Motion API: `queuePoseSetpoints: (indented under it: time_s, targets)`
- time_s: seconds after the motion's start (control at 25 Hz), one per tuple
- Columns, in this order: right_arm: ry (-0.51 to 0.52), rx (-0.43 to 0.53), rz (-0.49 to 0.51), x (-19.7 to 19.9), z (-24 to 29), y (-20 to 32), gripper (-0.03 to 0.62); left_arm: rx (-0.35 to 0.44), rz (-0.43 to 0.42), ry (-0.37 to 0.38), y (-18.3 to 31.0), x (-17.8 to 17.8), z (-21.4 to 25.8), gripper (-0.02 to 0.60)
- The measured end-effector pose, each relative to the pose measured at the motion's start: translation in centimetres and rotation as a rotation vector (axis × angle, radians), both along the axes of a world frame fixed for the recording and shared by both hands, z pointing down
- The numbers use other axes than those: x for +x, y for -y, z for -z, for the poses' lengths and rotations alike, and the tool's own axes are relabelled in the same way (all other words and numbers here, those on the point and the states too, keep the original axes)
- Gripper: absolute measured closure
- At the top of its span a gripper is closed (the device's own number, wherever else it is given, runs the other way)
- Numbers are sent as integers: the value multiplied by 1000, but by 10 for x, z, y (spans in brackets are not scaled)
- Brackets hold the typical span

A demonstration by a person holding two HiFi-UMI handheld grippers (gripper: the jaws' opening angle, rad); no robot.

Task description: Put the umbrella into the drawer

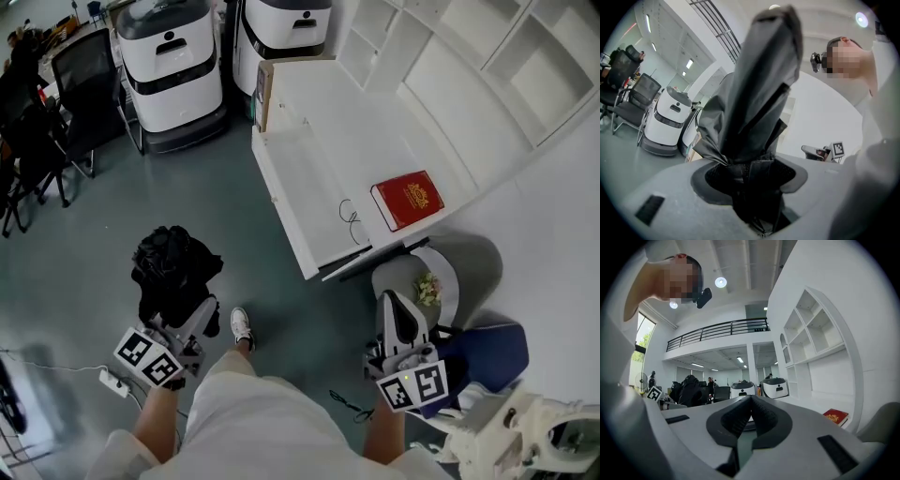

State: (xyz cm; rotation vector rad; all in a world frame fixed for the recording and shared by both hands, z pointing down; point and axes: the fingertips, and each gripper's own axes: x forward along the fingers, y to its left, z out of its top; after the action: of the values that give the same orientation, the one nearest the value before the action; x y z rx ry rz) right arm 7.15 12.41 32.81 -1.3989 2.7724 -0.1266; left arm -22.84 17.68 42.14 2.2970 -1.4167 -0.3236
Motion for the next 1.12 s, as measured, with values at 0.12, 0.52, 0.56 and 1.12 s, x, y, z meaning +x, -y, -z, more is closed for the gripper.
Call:
queuePoseSetpoints:
  time_s: [0.12, 0.52, 0.56, 1.12]
  targets:
    - [-18, 17, -35, -22, 17, 46, 595, -5, -40, -18, 57, -19, 2, 344]
    - [-54, 17, -170, -32, 32, 112, 595, -34, -169, -53, 173, -35, 2, 342]
    - [-55, 12, -189, -24, 31, 115, 595, -46, -186, -59, 182, -28, -1, 342]
    - [39, 70, -156, 49, 29, 223, 595, -123, -207, -24, 255, 65, -4, 341]
